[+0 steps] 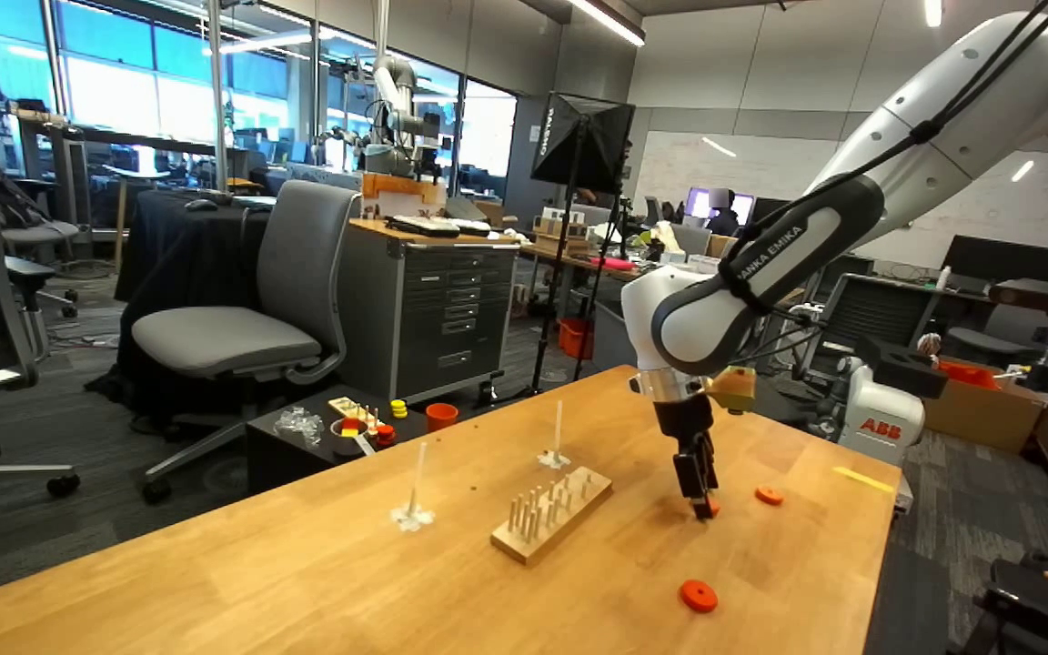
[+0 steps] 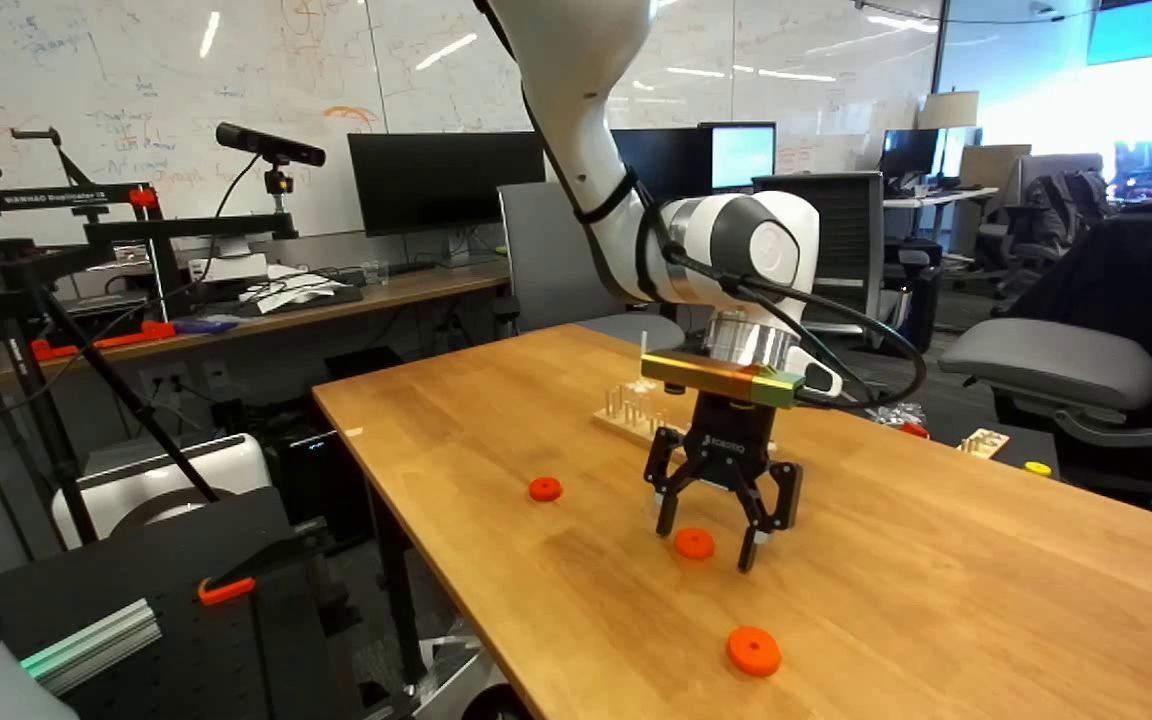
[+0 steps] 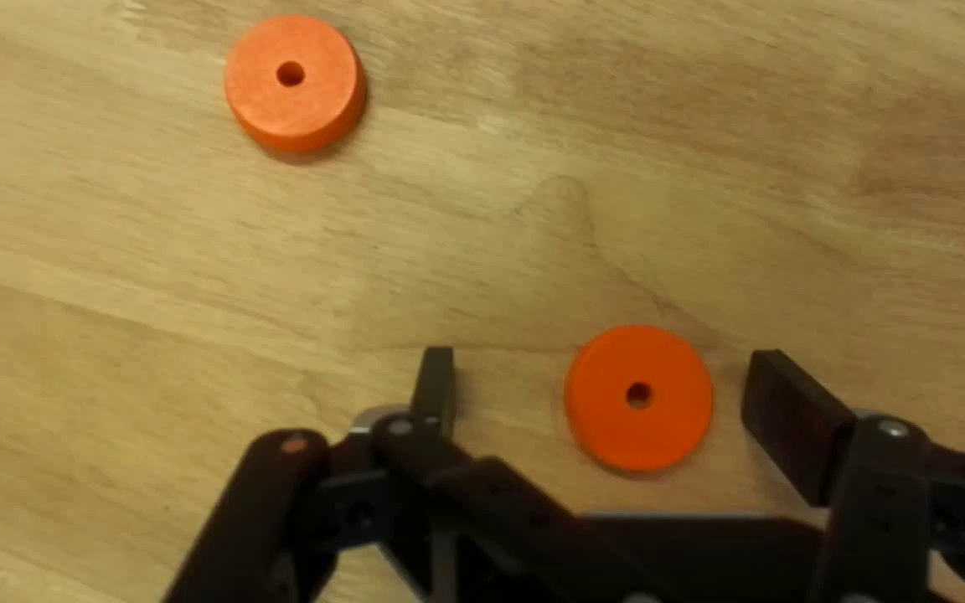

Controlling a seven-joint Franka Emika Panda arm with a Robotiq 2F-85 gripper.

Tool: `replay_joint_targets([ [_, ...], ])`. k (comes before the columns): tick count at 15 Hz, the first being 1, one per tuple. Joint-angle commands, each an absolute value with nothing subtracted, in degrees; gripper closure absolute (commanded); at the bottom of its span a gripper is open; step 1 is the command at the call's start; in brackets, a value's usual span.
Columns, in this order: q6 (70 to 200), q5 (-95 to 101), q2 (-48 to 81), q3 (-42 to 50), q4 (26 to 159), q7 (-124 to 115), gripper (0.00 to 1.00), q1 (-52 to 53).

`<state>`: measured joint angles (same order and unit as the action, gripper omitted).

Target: Pick up two orange small objects from the table and put them on top of each other on the wooden holder.

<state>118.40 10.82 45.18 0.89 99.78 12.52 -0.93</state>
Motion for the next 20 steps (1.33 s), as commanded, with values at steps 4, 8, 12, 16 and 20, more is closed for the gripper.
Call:
replay_joint_targets([
  [4,113.8,10.2,45.8,0.0,96.5,15.2,0.66,-2.2],
  [8,110.4,9.6,45.6,-0.3,95.3,16.4,0.83,-2.8],
  [12,109.9,8.8,44.0,-1.0,95.6,16.1,0.83,-2.5],
  [16,109.5,7.8,43.3,-2.3,94.3,14.7,0.83,-1.4],
  [20,108.8,6.5,43.4,-3.5,92.1,12.8,0.83,0.2],
])
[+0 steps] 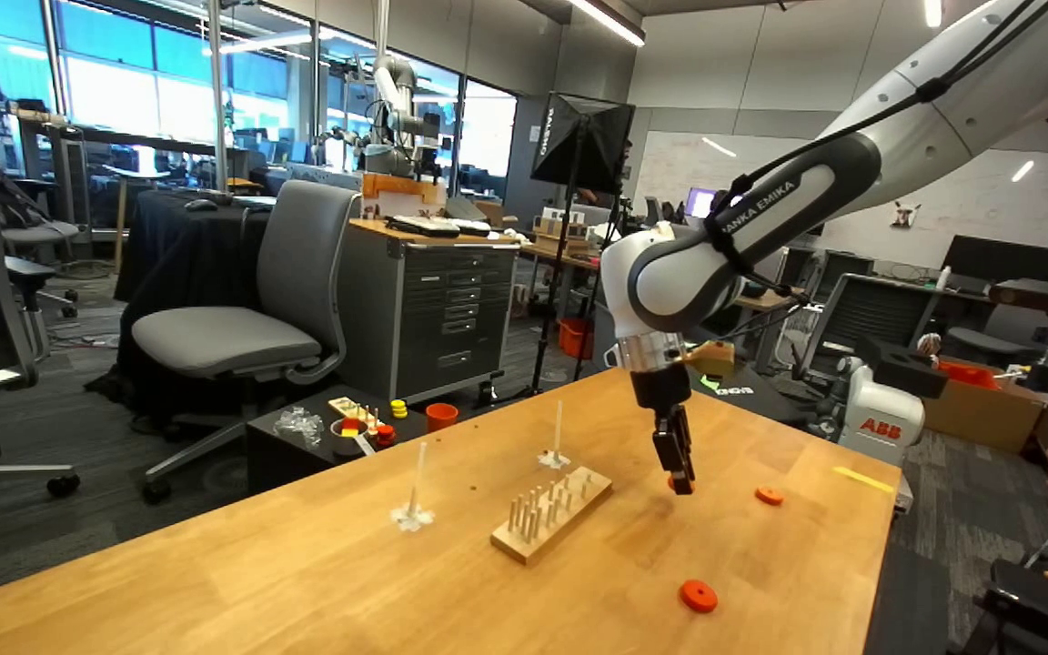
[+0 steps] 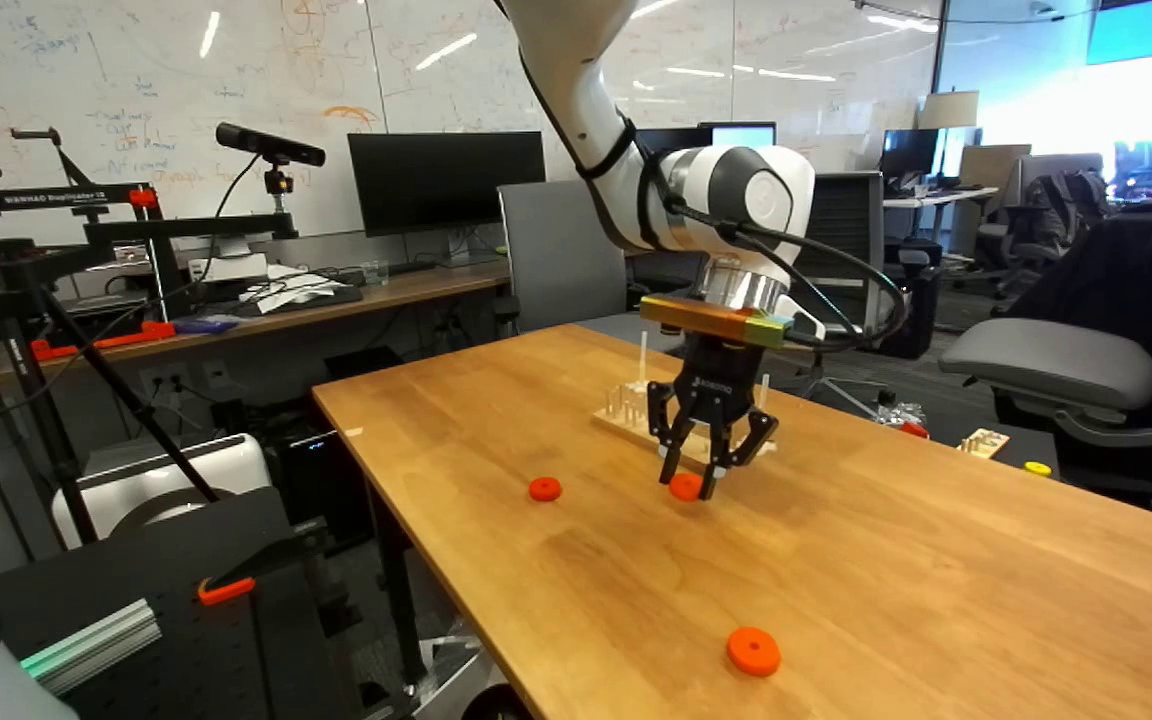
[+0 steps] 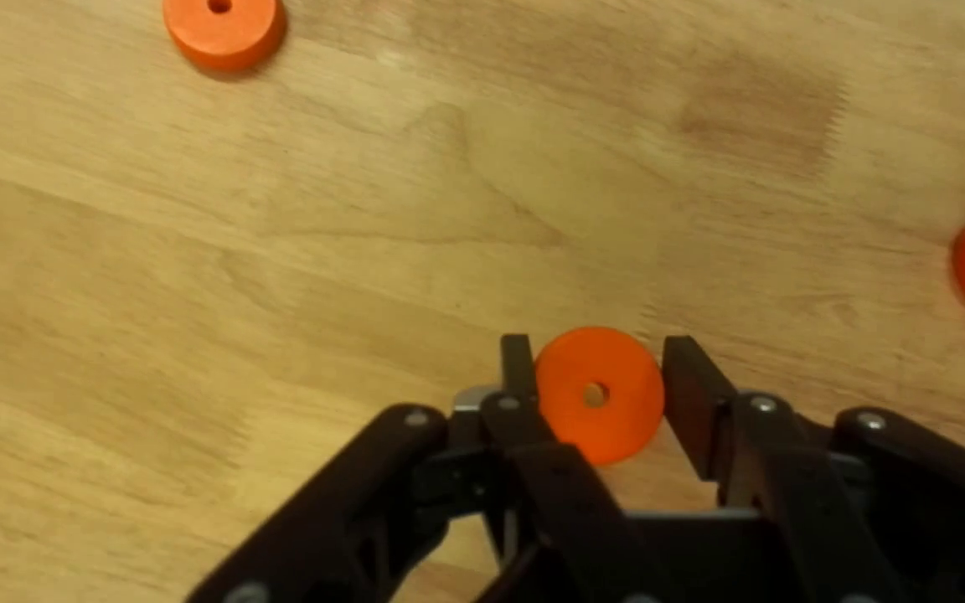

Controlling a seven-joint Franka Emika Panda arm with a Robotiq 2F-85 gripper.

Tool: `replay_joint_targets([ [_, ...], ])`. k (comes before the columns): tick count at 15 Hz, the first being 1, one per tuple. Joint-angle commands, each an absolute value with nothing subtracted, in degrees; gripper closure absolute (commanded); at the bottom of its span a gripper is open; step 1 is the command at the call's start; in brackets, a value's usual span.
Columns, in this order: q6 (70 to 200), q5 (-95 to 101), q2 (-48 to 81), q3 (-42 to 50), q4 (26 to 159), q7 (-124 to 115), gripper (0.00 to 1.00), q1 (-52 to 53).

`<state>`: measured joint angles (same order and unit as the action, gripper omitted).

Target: Pick up two orange small objects from the table and put them on top of each other on the wooden holder.

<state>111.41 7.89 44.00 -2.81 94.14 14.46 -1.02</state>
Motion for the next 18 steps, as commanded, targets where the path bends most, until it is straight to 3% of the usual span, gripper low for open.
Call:
replay_joint_targets([
  [1,108.6,6.3,43.5,-3.8,91.3,12.1,0.83,0.9],
  [18,100.4,5.2,51.8,-3.7,73.9,2.6,0.83,6.6],
])
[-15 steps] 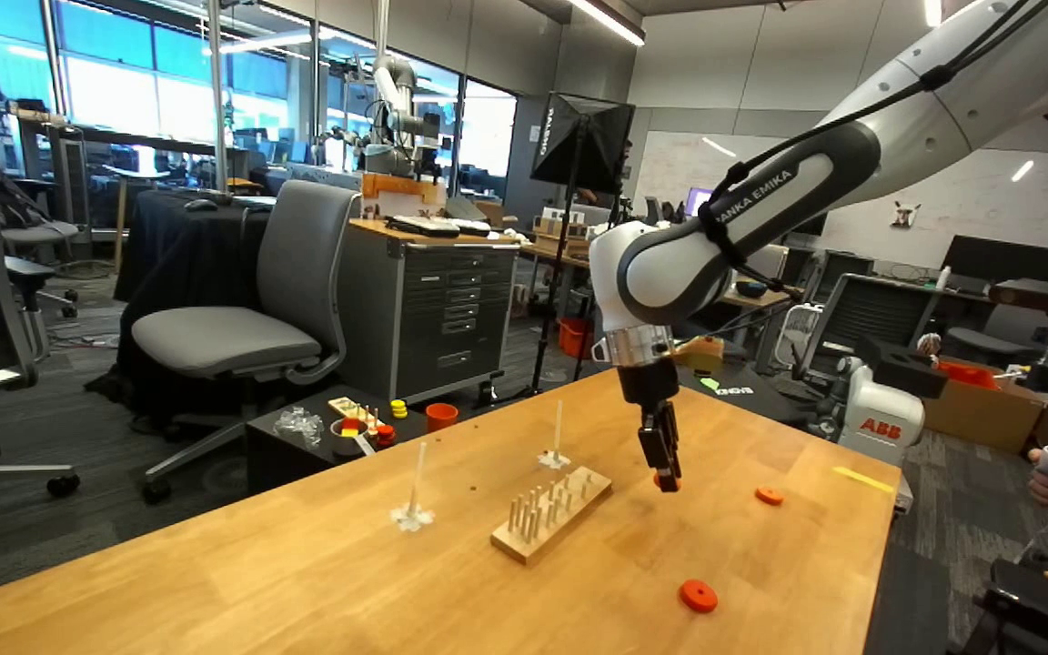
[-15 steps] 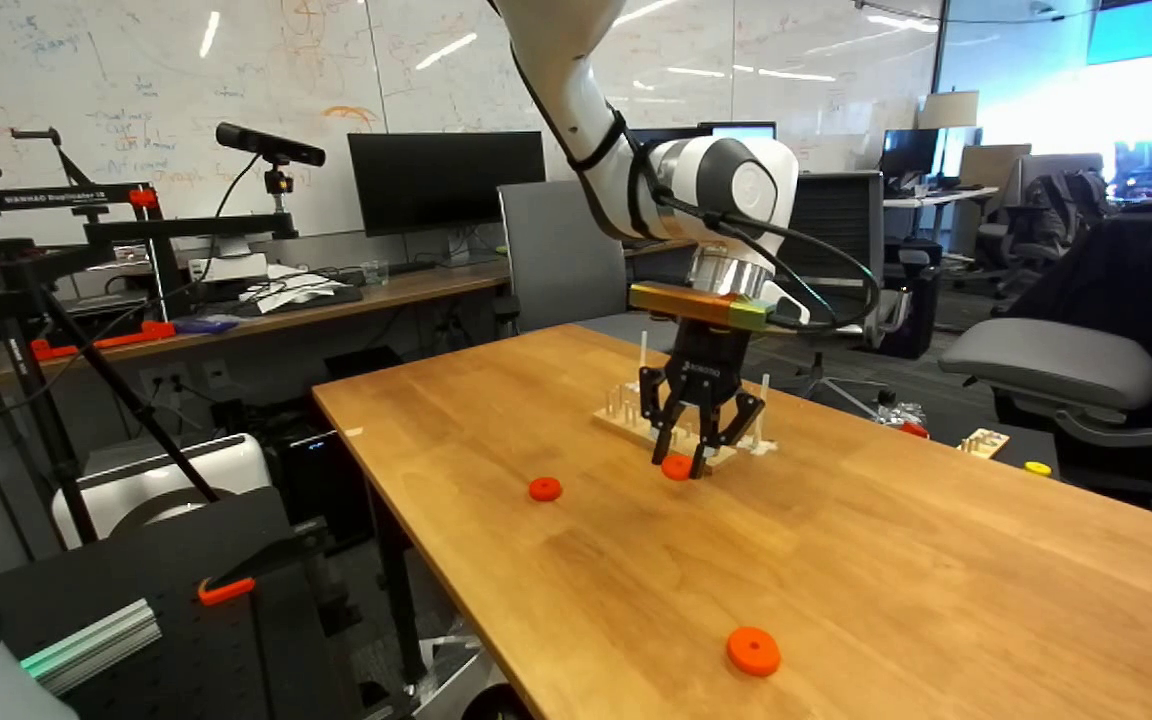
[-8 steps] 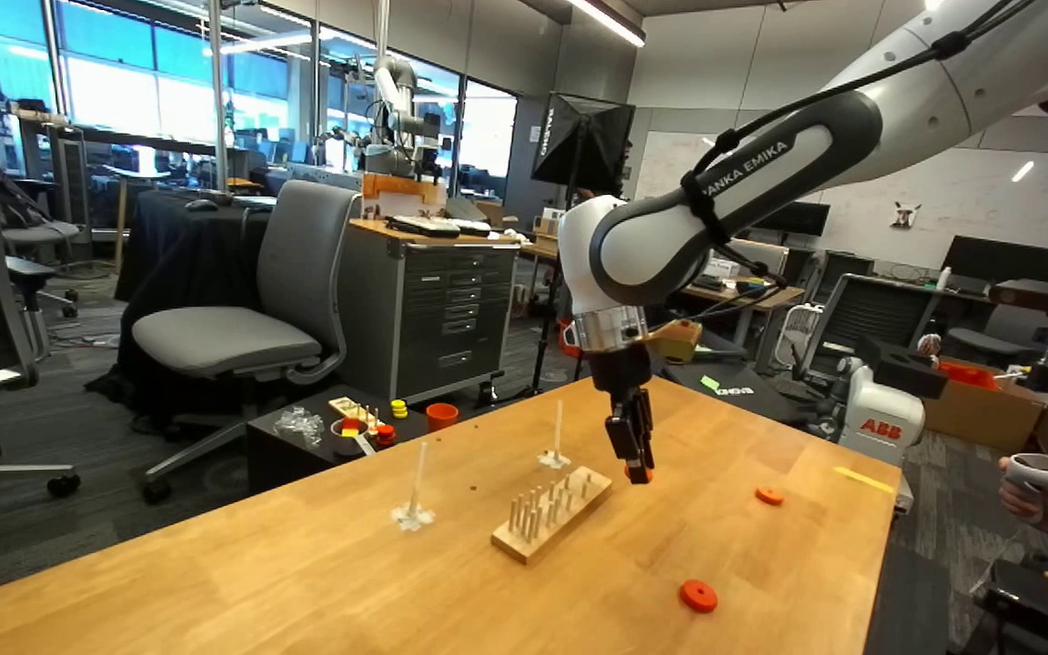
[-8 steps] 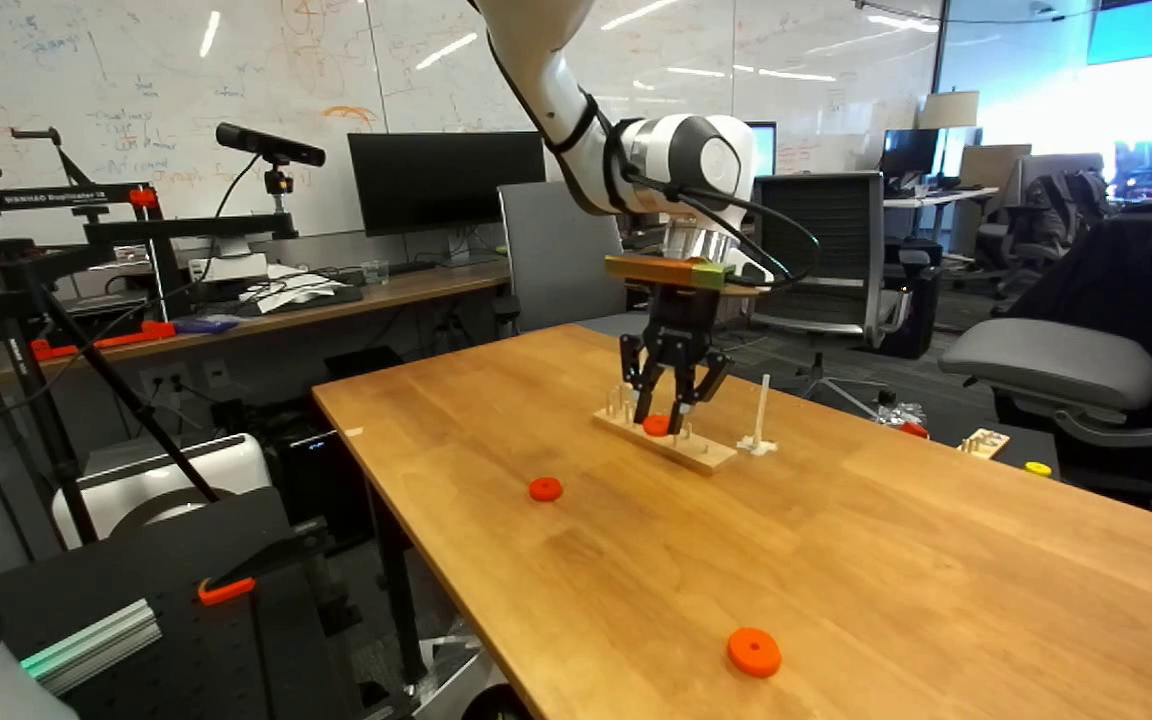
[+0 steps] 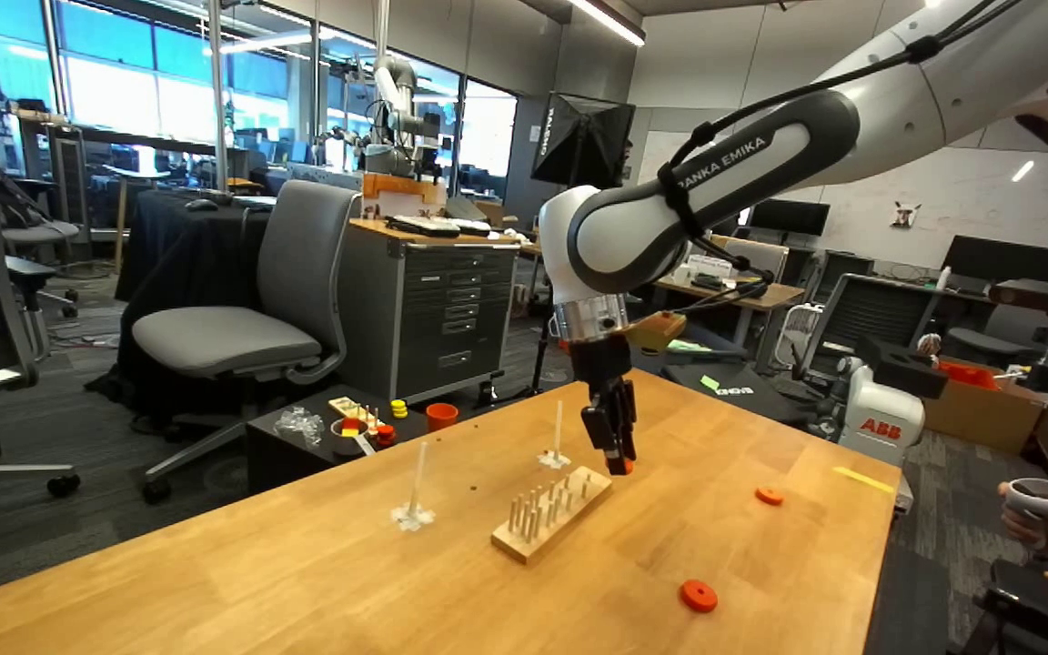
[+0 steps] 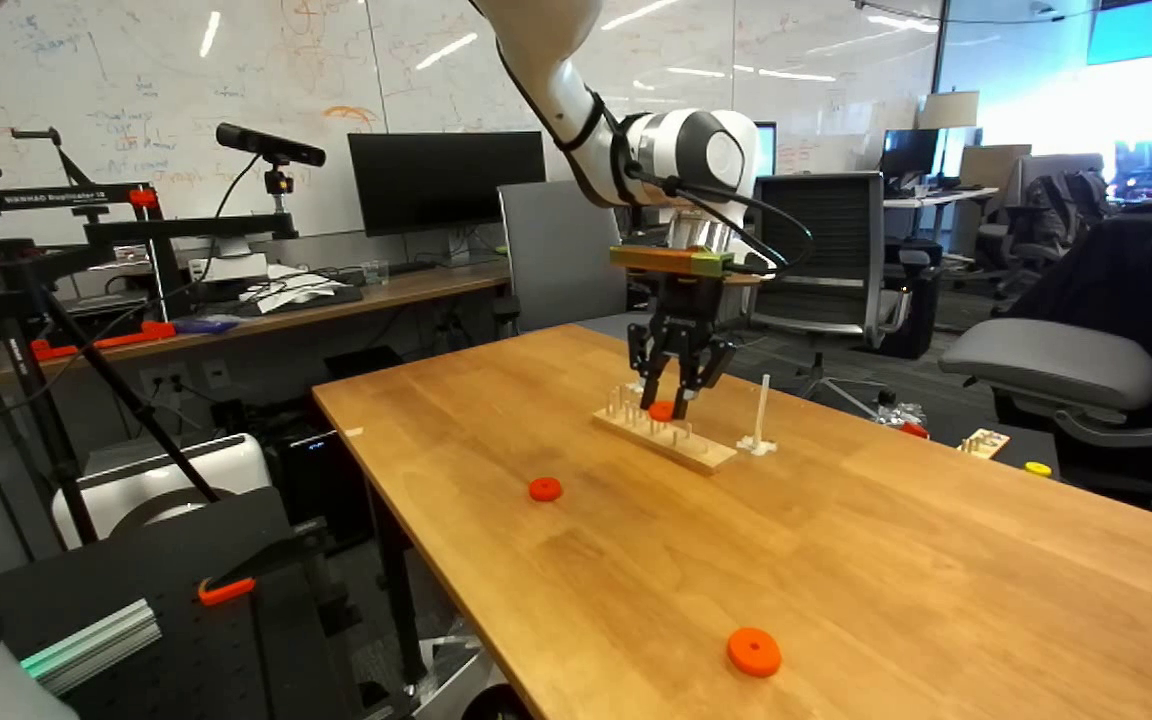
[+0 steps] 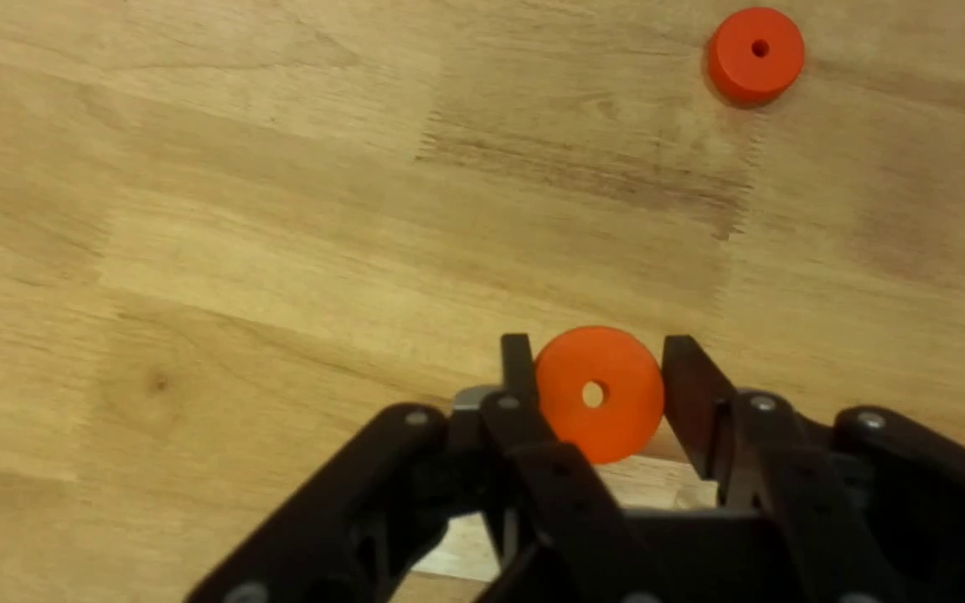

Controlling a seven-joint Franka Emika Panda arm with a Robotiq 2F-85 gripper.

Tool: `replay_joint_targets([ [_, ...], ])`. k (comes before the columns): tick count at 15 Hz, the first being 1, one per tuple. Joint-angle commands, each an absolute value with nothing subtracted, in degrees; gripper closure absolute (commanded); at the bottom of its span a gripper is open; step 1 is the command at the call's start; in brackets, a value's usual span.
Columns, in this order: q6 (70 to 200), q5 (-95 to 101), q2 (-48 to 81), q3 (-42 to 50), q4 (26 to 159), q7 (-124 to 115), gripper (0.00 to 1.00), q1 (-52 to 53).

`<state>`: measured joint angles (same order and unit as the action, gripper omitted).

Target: Pick up two orange small objects from the table and put them on top of each other on the wooden holder.

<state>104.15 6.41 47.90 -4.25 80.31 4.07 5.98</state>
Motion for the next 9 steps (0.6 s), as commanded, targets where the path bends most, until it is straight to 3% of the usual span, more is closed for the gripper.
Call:
replay_joint_targets([
  [1,99.8,5.3,52.7,-3.7,72.8,2.3,0.83,6.7],
  [9,97.6,5.2,57.5,-3.8,66.5,1.2,0.83,7.3],
])
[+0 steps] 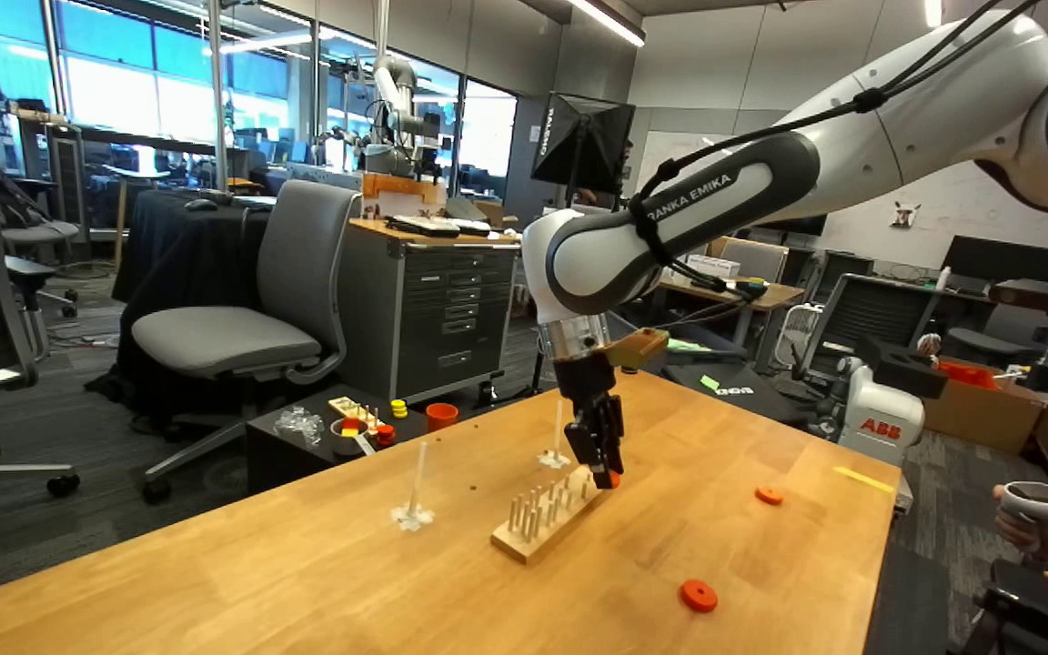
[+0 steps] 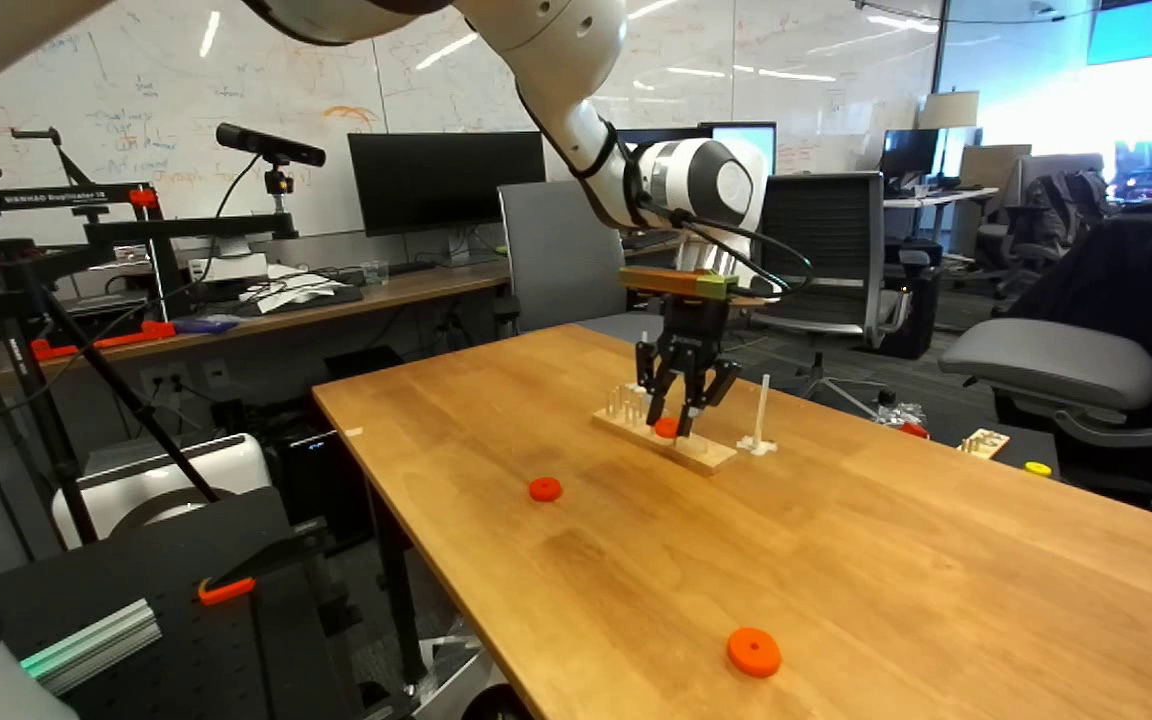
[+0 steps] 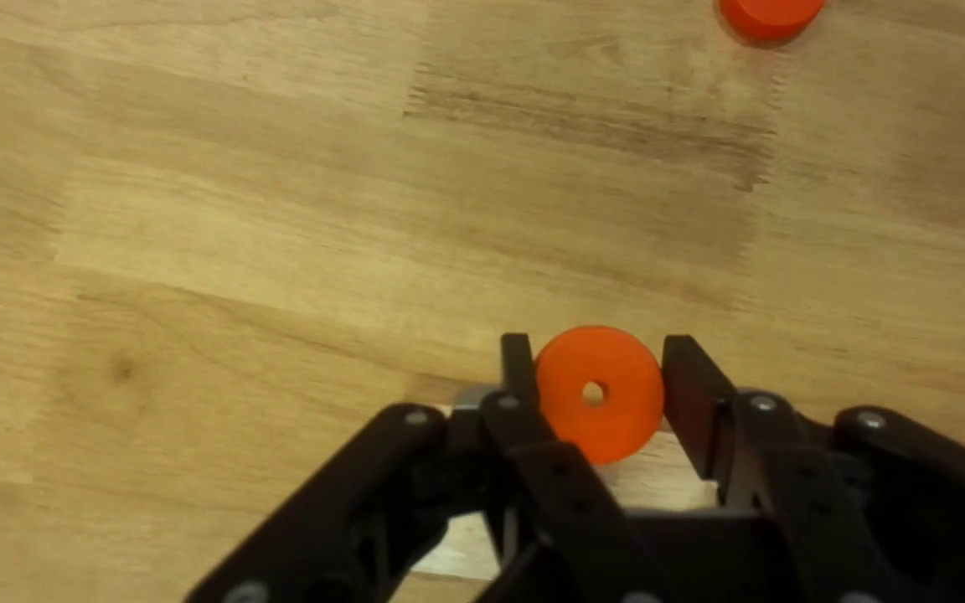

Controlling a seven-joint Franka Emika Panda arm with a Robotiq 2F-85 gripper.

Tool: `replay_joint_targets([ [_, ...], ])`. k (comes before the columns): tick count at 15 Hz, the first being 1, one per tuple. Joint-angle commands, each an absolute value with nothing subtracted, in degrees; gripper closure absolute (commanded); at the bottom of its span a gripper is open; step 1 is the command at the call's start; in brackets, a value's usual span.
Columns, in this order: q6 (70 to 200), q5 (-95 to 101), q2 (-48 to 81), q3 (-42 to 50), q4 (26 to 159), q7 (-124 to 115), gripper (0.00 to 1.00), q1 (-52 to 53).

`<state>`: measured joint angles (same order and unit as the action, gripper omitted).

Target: Pick up two orange small objects from the table and put them on top of each other on the wooden holder.

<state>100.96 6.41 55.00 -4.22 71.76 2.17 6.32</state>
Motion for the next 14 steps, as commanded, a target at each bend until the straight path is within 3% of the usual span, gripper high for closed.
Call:
replay_joint_targets([
  [1,97.3,5.2,57.8,-3.8,65.9,1.1,0.83,7.4],
  [14,92.7,5.0,63.2,-3.6,57.3,0.4,0.83,7.7],
])
